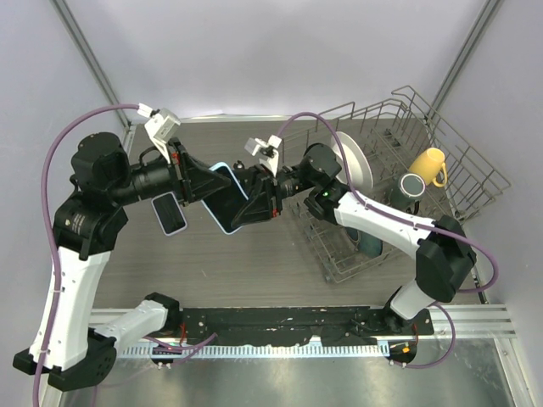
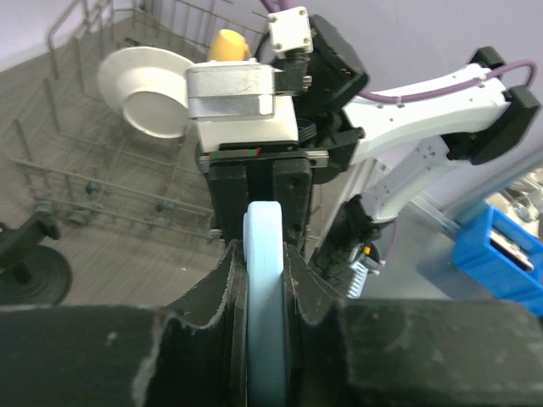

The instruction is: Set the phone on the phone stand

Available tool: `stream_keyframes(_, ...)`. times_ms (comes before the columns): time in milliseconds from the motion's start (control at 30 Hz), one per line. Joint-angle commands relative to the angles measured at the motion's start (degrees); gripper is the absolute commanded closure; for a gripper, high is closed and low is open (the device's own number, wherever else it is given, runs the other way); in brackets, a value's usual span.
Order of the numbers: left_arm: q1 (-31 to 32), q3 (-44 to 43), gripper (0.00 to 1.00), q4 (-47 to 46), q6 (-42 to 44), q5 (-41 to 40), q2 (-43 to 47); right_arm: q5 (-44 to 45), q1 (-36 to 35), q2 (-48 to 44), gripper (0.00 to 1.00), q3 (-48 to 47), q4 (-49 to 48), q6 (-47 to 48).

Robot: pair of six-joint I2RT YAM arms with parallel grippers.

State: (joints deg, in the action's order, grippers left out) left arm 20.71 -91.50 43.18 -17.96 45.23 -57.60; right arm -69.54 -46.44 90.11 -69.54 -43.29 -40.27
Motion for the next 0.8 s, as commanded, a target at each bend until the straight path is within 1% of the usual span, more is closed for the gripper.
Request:
stream_keyframes(0, 0.73, -0.26, 0.91, 2.17, -0.59, 1.27, 0.82, 6.69, 1.17, 0.33, 1.00, -2.27, -6.02, -4.11)
stream_keyframes(33, 0.74, 0.18, 1.00, 1.13, -0.85, -0.91, 0.91, 6.78, 1.08, 0.51, 1.00, -2.44, -5.93, -4.20)
stream_keyframes(100, 0.73, 0.71, 1.00, 0.33, -1.90, -5.04, 1.70, 7.83, 1.08, 0.95, 1.00, -3.14, -4.27, -3.25)
stream_keyframes(133, 0.65, 1.32, 1.00, -0.28, -2.17, -8.11, 2.14, 8.53, 1.08, 1.04, 0.97, -3.76, -2.52, -2.02)
stream_keyframes(167, 0.65, 1.50, 1.00, -0.46, -2.35, -13.89, 2.58, 10.37, 1.00, 0.78, 0.82, -4.89, 3.15, -0.26)
stream_keyframes(200, 0.65, 1.59, 1.00, -0.46, -2.70, -17.25, 3.37, 11.78, 1.08, 0.51, 0.73, -5.43, 6.60, 2.10)
stream_keyframes(233, 0.73, 1.42, 1.00, -0.29, -2.79, -20.59, 3.72, 13.27, 1.08, 0.07, 0.63, -6.04, 10.38, 7.09)
stream_keyframes(267, 0.74, 1.24, 1.00, 0.76, -2.96, -27.76, 3.90, 17.46, 1.08, -0.45, 0.46, -7.18, 18.25, 10.36)
stream_keyframes(333, 0.74, -0.16, 1.00, 2.34, -3.66, -34.04, 4.43, 22.14, 1.08, -2.30, 0.33, -7.89, 24.63, 16.76)
stream_keyframes(367, 0.65, -0.60, 1.00, 3.92, -3.75, -39.12, 4.43, 25.12, 1.17, -2.91, 0.24, -8.33, 29.53, 18.37)
stream_keyframes(400, 0.73, -1.04, 1.00, 4.71, -3.84, -41.00, 4.69, 29.94, 1.17, -4.22, 0.21, -8.51, 31.49, 19.60)
stream_keyframes(433, 0.74, -1.74, 1.00, 5.33, -4.19, -42.67, 5.13, 32.60, 1.17, -4.58, 0.16, -8.94, 35.25, 21.88)
stream_keyframes(467, 0.65, -1.92, 1.00, 5.77, -4.19, -44.25, 5.48, 34.62, 1.17, -5.20, 0.16, -9.21, 36.86, 22.69)
stream_keyframes(500, 0.73, -2.18, 1.00, 6.82, -4.11, -47.75, 5.83, 39.26, 1.17, -5.64, 0.16, -9.47, 38.09, 23.30)
stream_keyframes(567, 0.74, -2.54, 1.00, 8.05, -3.84, -51.45, 7.33, 44.90, 1.08, -6.96, 0.16, -9.65, 41.16, 24.10)
stream_keyframes(600, 0.65, -2.63, 1.00, 9.37, -3.75, -54.87, 7.85, 48.93, 1.08, -7.22, 0.16, -9.74, 41.87, 24.01)
stream_keyframes(633, 0.65, -2.80, 1.00, 10.25, -3.58, -56.03, 8.21, 56.89, 1.00, -7.31, 0.16, -9.74, 42.49, 23.75)
stream_keyframes(700, 0.73, -2.63, 1.00, 11.40, -3.40, -57.36, 8.82, 65.98, 0.56, -6.70, 0.18, -9.65, 42.94, 21.56)
stream_keyframes(733, 0.65, -2.19, 1.00, 12.10, -3.31, -57.01, 9.00, 73.59, 0.38, -5.22, 0.21, -10.09, 44.59, 20.42)
stream_keyframes(767, 0.73, -1.93, 1.00, 12.19, -3.40, -56.58, 9.26, 76.37, -0.05, -4.07, 0.21, -10.53, 44.95, 19.10)
